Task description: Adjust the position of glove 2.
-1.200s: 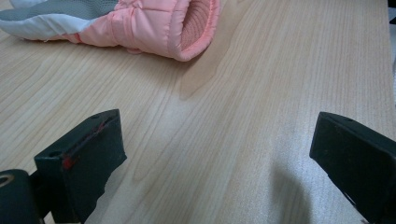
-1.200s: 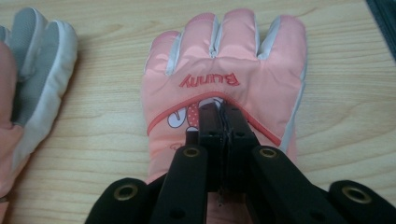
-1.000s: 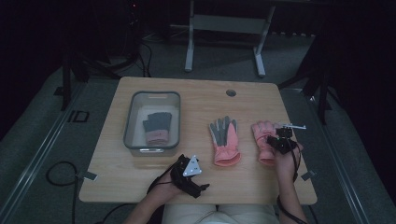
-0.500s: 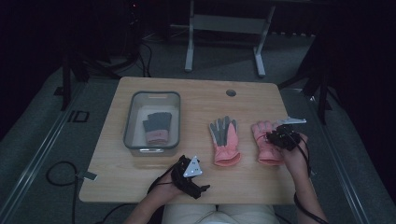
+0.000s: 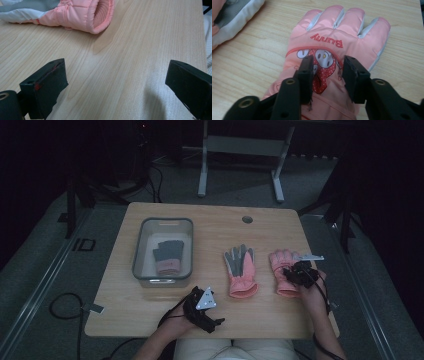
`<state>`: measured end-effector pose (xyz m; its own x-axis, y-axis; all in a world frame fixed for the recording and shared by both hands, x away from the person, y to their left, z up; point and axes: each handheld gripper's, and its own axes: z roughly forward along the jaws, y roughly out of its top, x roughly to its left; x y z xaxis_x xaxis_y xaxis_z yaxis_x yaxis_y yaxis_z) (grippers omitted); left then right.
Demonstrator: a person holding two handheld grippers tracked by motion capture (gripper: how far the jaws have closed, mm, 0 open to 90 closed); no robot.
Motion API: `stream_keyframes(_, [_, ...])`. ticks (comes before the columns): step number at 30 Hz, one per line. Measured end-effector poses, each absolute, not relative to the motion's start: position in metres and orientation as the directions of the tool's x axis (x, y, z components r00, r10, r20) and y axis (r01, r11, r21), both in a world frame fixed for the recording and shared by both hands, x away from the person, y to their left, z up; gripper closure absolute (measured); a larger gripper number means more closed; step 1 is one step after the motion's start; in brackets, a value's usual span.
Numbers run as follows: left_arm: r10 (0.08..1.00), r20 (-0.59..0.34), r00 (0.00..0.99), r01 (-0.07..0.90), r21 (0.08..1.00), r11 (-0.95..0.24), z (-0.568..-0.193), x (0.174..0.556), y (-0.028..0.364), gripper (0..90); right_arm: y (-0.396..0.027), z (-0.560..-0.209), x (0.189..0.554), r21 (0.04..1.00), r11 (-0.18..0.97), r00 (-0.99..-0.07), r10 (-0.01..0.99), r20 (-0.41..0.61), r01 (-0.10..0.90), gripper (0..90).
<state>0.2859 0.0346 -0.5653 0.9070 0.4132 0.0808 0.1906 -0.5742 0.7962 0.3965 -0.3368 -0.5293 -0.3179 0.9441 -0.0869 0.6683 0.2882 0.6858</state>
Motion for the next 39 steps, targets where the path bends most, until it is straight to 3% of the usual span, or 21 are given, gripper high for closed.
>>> stream_keyframes(10, [0.411, 0.082, 0.908, 0.189, 0.795, -0.576, -0.565, 0.286, 0.035, 3.0, -0.338, -0.527, 0.398, 0.689, 0.237, -0.301, 0.953, -0.029, 0.684, 85.0])
stream_keyframes(27, [0.417, 0.084, 0.905, 0.189, 0.798, -0.573, -0.566, 0.286, 0.035, 3.0, -0.302, -0.435, 0.374, 0.802, 0.168, -0.202, 0.977, -0.06, 0.573, 86.4])
stream_keyframes(39, [0.42, 0.087, 0.903, 0.186, 0.802, -0.567, -0.565, 0.287, 0.035, 3.0, -0.245, -0.413, 0.362, 0.817, 0.204, -0.305, 0.952, -0.037, 0.54, 86.4])
